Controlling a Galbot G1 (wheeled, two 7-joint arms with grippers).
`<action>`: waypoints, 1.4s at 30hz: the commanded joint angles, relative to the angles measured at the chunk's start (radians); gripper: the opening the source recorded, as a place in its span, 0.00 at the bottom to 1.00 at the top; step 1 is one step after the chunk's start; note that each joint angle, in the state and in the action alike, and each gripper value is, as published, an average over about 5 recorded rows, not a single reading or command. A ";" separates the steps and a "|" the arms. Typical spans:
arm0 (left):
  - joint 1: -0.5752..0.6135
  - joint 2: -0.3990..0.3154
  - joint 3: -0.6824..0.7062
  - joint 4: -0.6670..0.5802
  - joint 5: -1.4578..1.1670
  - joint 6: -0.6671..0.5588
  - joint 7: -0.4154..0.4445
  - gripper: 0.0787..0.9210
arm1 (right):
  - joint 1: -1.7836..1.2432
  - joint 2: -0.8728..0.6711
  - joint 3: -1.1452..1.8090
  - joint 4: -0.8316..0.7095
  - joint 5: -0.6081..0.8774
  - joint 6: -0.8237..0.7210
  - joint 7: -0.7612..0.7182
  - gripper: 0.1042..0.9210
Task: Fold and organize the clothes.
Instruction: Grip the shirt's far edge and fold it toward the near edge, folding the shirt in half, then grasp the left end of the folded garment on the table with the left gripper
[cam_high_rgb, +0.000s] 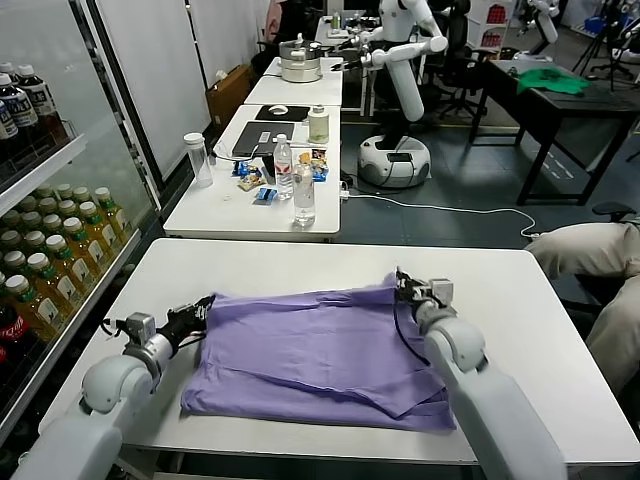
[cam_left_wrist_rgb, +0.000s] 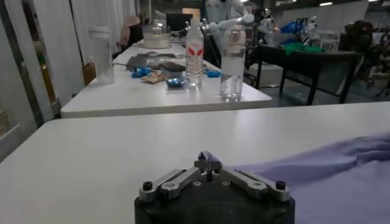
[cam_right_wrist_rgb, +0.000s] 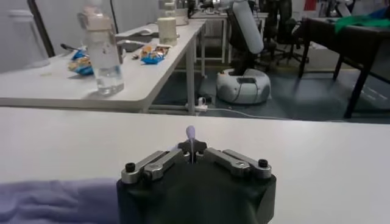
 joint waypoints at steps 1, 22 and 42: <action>0.211 0.018 -0.095 -0.117 -0.009 -0.062 -0.017 0.01 | -0.290 -0.087 0.096 0.323 0.017 -0.017 0.016 0.02; 0.239 0.021 -0.198 -0.116 0.090 0.062 0.084 0.08 | -0.457 -0.134 0.188 0.396 -0.042 -0.052 0.023 0.19; 0.240 -0.095 -0.004 -0.256 0.012 0.109 -0.405 0.77 | -0.507 -0.115 0.189 0.463 -0.103 -0.045 -0.005 0.85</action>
